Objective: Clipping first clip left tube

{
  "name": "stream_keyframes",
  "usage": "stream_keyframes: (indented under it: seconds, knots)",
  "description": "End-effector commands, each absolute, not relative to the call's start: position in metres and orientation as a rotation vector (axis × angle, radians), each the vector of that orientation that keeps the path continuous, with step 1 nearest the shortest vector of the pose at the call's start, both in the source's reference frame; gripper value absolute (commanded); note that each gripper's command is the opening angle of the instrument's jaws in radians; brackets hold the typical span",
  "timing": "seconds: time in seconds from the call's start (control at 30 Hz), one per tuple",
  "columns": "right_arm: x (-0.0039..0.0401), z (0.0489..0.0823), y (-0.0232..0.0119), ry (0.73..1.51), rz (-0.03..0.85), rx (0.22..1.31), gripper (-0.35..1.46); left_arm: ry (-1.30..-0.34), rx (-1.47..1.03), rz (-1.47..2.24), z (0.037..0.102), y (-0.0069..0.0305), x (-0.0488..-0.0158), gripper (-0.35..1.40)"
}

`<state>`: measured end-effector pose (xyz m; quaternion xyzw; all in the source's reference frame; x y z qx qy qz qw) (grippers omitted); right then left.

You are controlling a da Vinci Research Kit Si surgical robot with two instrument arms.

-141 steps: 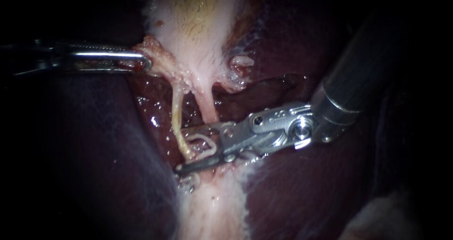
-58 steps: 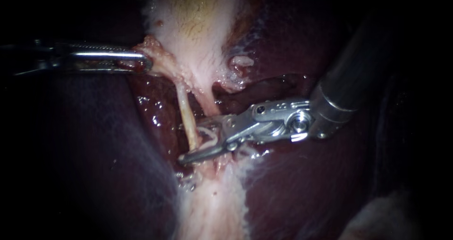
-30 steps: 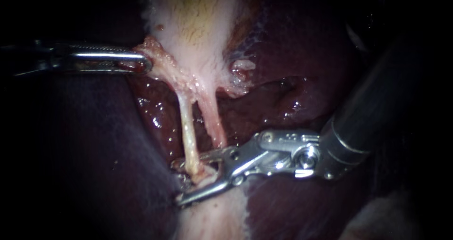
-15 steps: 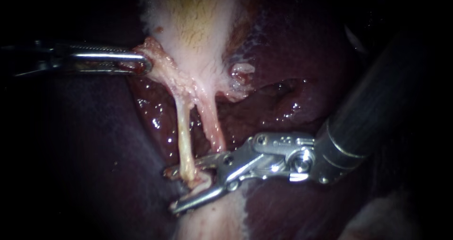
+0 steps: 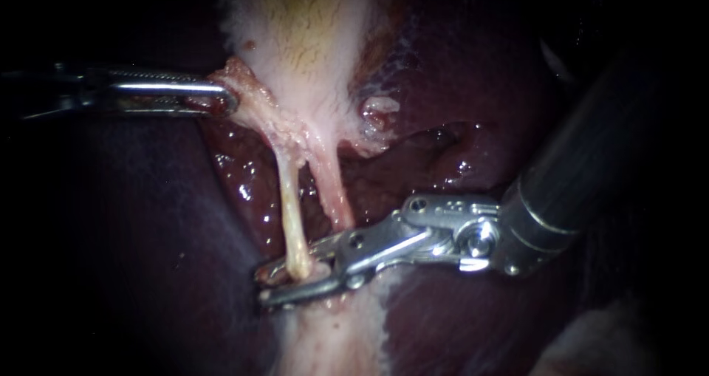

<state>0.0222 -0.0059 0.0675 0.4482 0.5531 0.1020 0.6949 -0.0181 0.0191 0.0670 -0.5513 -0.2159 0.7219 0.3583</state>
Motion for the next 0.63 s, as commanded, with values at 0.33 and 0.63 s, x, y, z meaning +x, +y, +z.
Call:
stream_keyframes:
  seconds: [0.33,0.63]
  knots:
    - [0.0219,0.0670,-0.0061,1.166,0.225,0.995,-0.35,-0.557,-1.423,1.863,0.0670,0.0191,-0.0181,-0.35]
    - [0.0219,0.0670,-0.0061,1.158,0.234,1.000,-0.35,-0.557,-1.423,1.863,0.0670,0.0192,-0.0181,-0.35]
